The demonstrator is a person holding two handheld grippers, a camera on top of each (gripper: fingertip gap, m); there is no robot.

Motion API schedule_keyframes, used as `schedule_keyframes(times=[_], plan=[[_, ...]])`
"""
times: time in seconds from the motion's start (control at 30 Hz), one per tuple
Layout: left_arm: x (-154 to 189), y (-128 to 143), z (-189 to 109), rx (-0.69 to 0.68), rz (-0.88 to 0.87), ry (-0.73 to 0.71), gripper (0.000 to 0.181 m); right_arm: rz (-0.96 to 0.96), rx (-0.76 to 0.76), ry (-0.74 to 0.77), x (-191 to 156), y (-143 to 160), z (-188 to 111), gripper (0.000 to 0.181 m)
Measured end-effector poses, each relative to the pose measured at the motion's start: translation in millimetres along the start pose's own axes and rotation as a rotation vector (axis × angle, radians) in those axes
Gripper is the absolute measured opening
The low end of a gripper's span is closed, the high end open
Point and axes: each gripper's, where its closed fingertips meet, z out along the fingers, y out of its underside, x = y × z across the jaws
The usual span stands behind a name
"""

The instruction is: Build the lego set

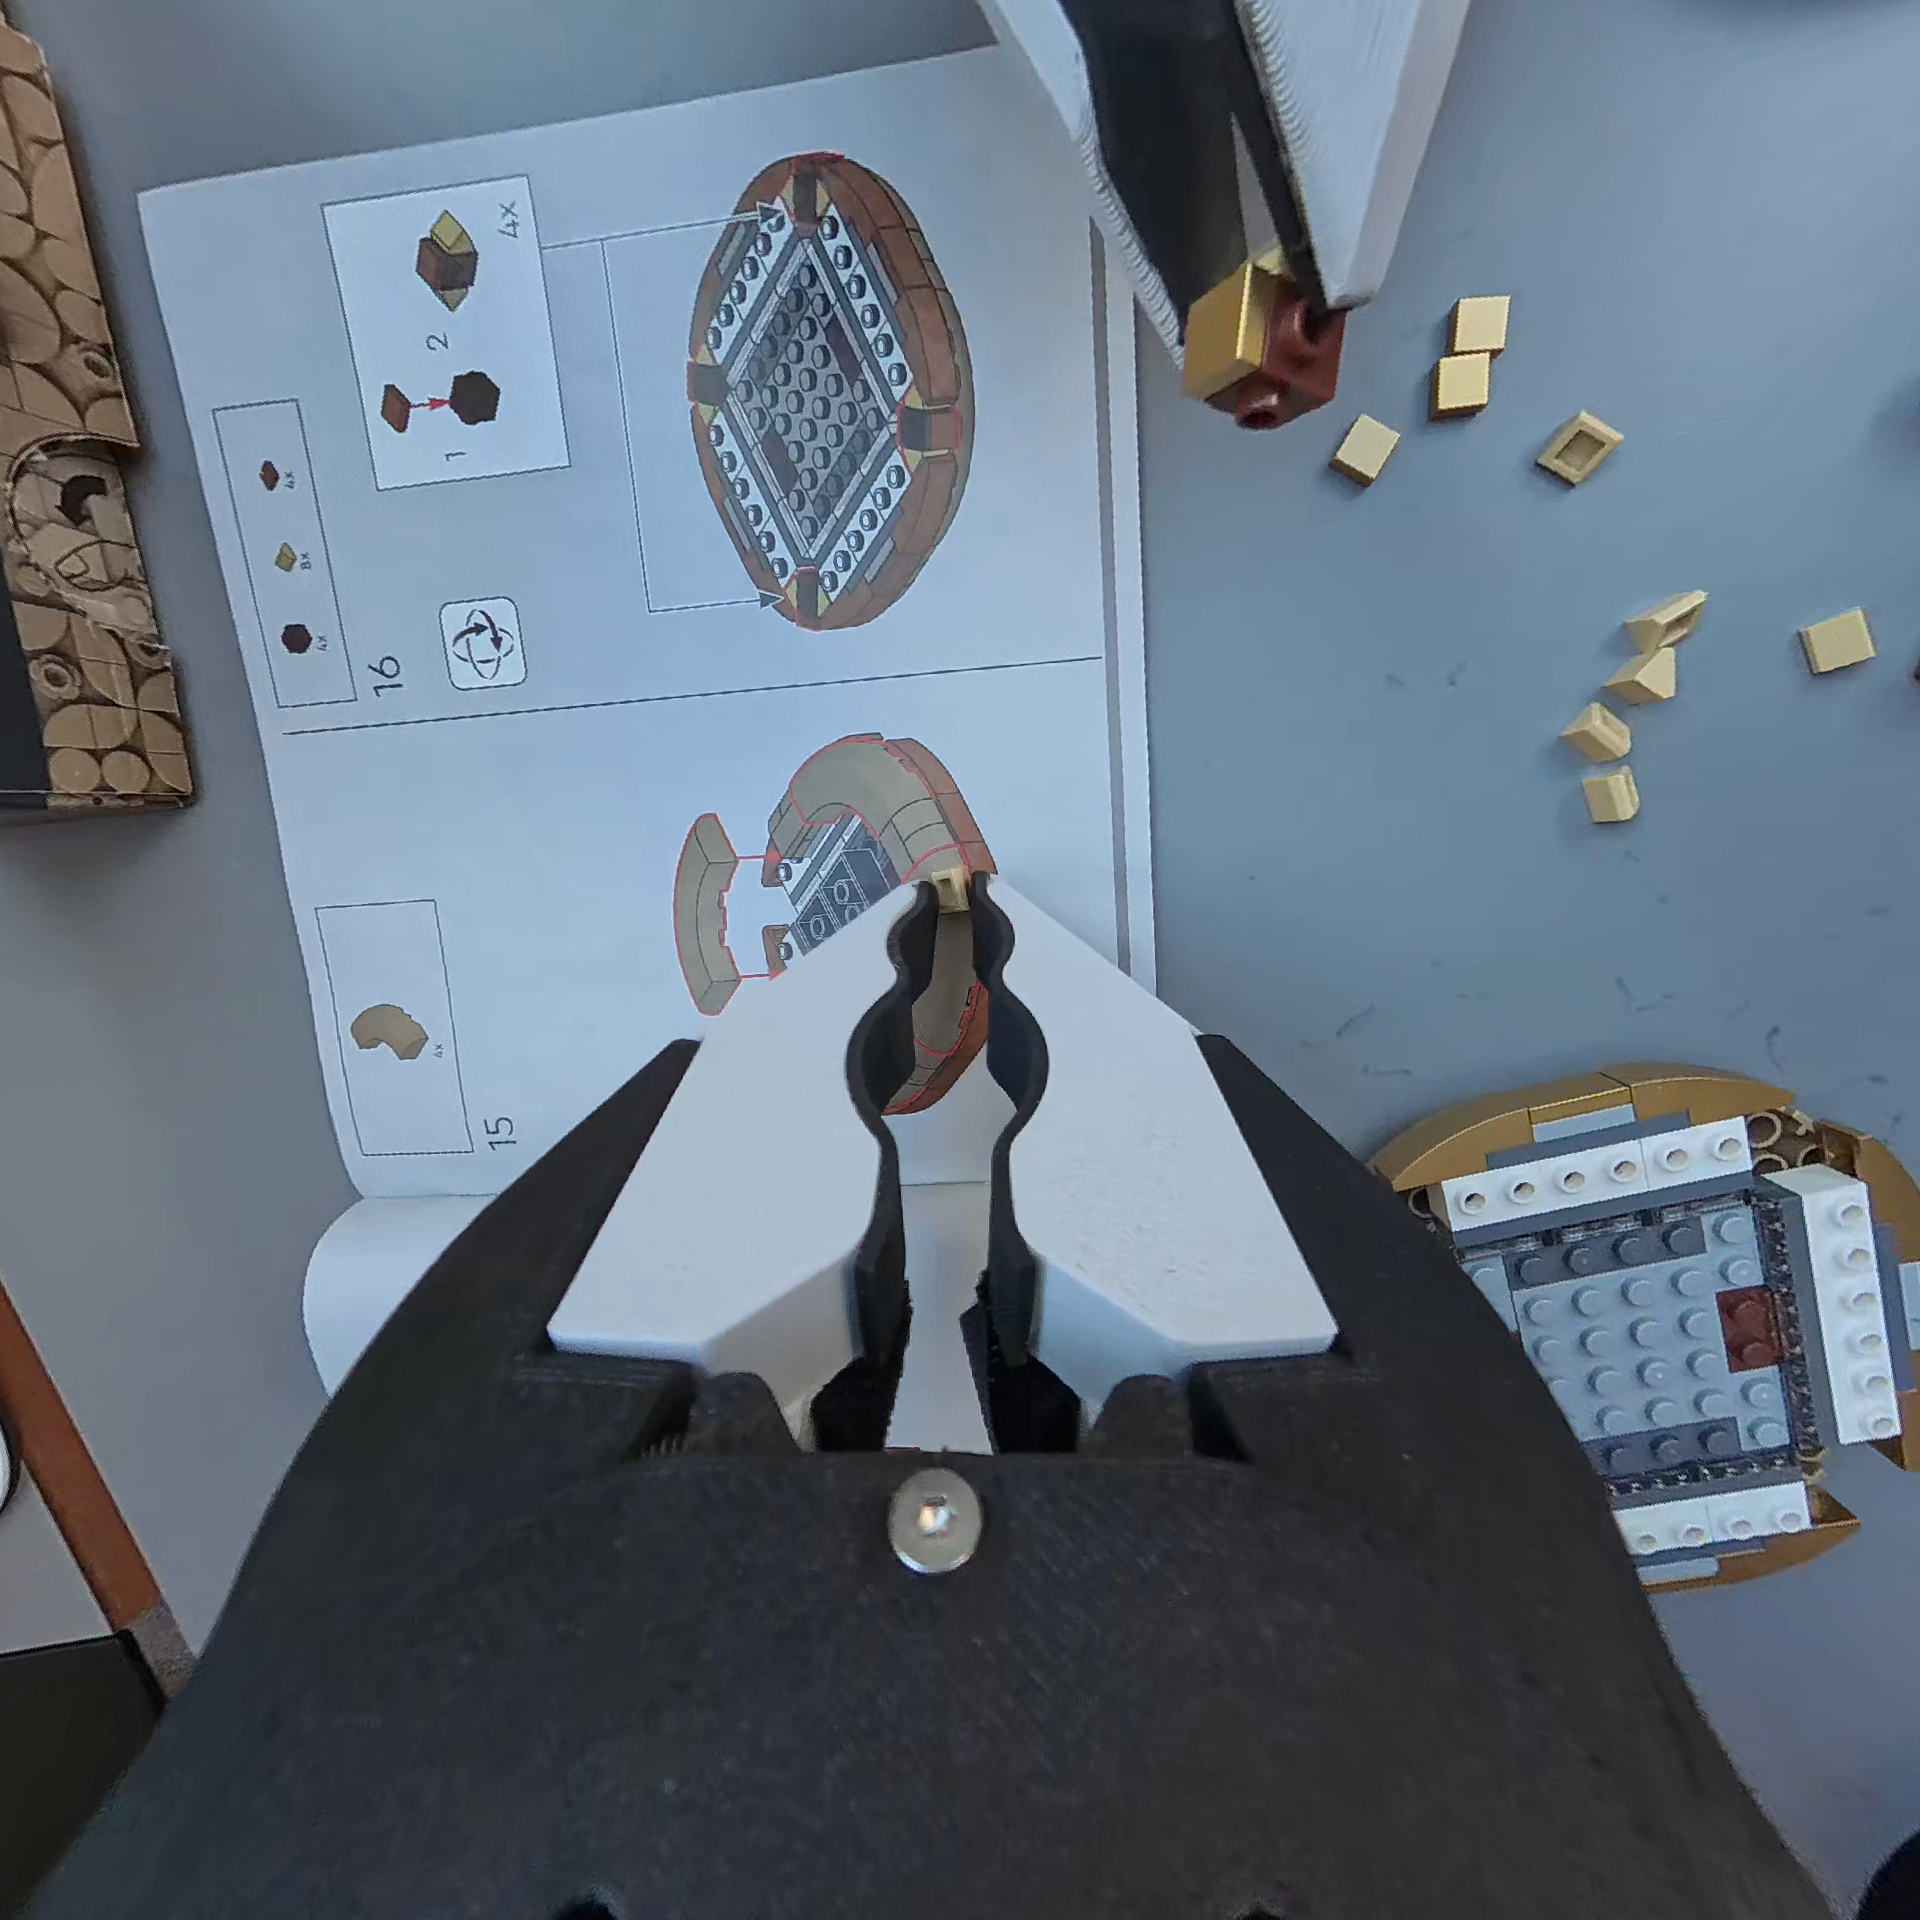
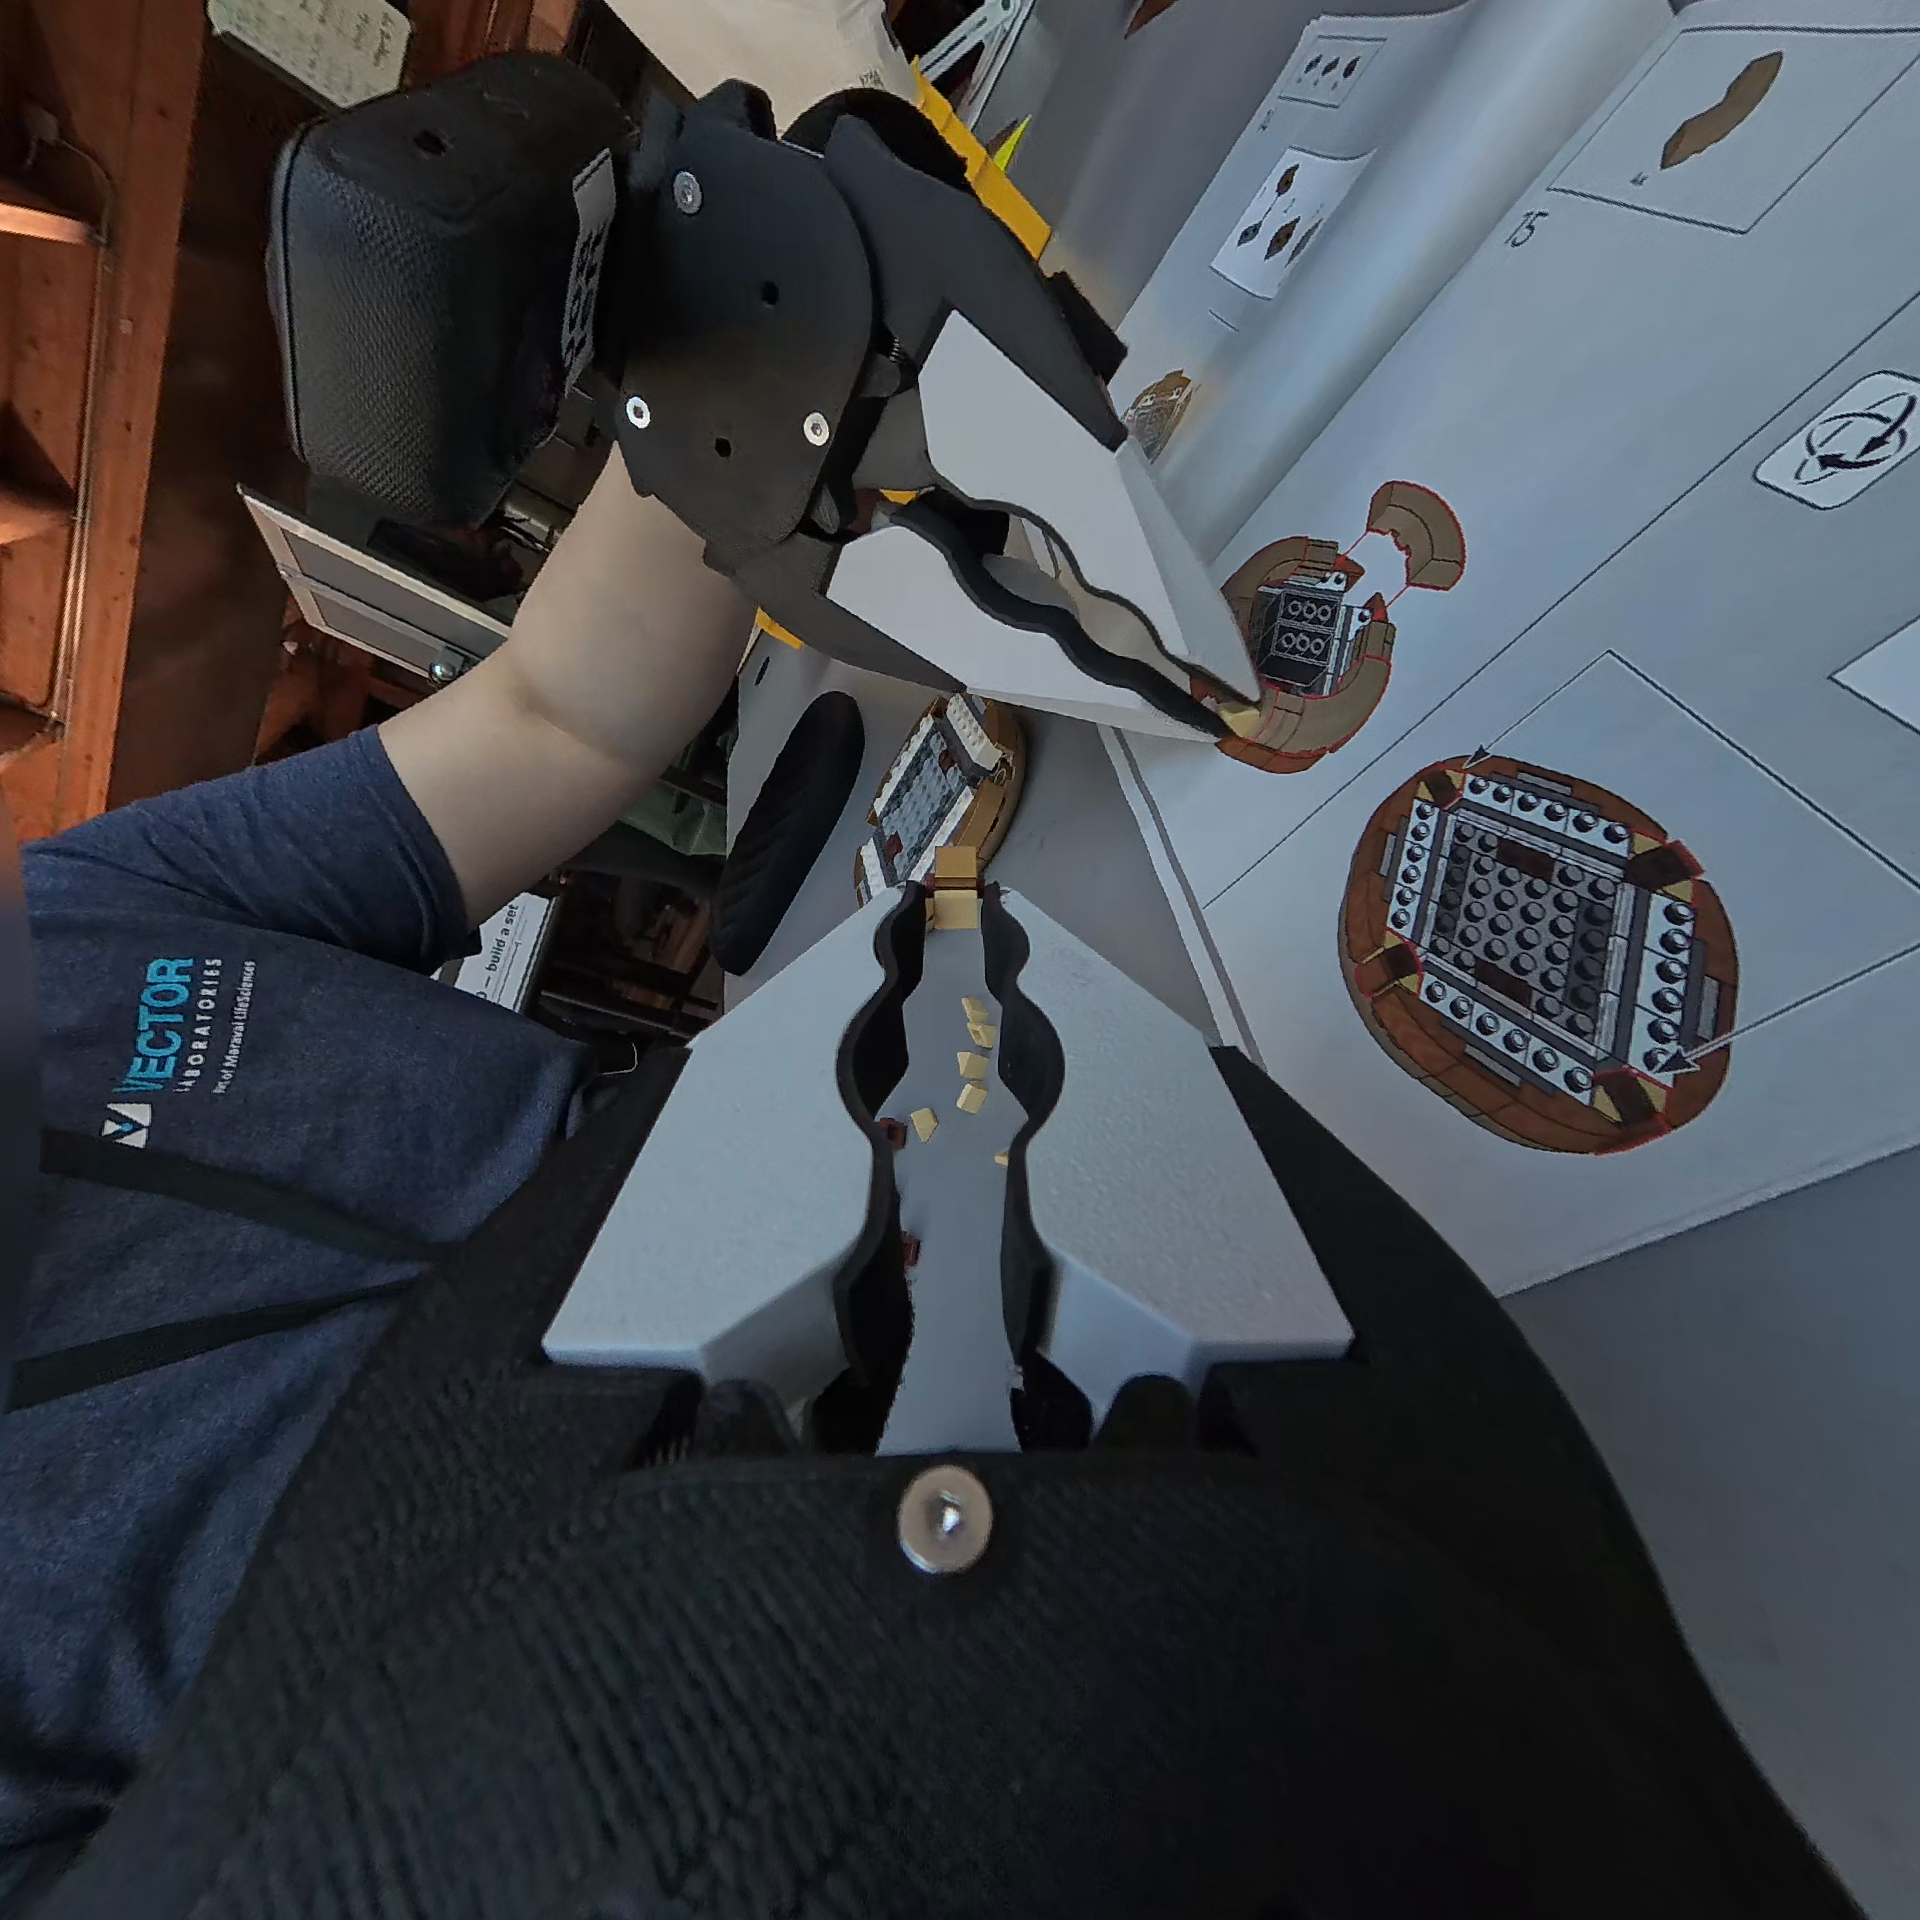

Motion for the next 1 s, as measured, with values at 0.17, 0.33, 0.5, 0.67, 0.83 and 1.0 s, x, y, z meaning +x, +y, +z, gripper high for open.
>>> schedule_keyframes(times=[0.17, 0.33, 0.5, 0.67, 0.83, 1.0], plan=[[38.3, -12.8, -13.5, 0.046, 0.156, 0.143, 0.004, 0.002, -0.006, -0.003, -0.9, 1.5, -0.8, 0.01], [87.5, -21.2, -21.6, 0.05, 0.342, 0.208, 0.005, 0.011, -0.009, -0.007, -0.3, 2.3, -1.3, 0.01], [85.5, -10.6, -10.6, 0.008, 0.374, 0.132, 0.005, 0.011, -0.013, -0.009, -0.5, 3.1, -0.4, 0.01], [80.8, -1.3, -8.0, -0.016, 0.327, 0.088, 0.012, 0.02, -0.002, -0.006, 2.1, 2.0, -2.4, 0.01], [75.6, 5.2, -9.6, -0.025, 0.228, 0.066, 0.017, 0.014, -0.002, -0.005, 0.7, 1.5, -2.7, 0.01], [72.8, -1.6, -7.2, -0.001, 0.196, 0.046, 0.023, 0.01, -0.013, 0.004, 1.3, 3.5, -1.4, 0.01]])
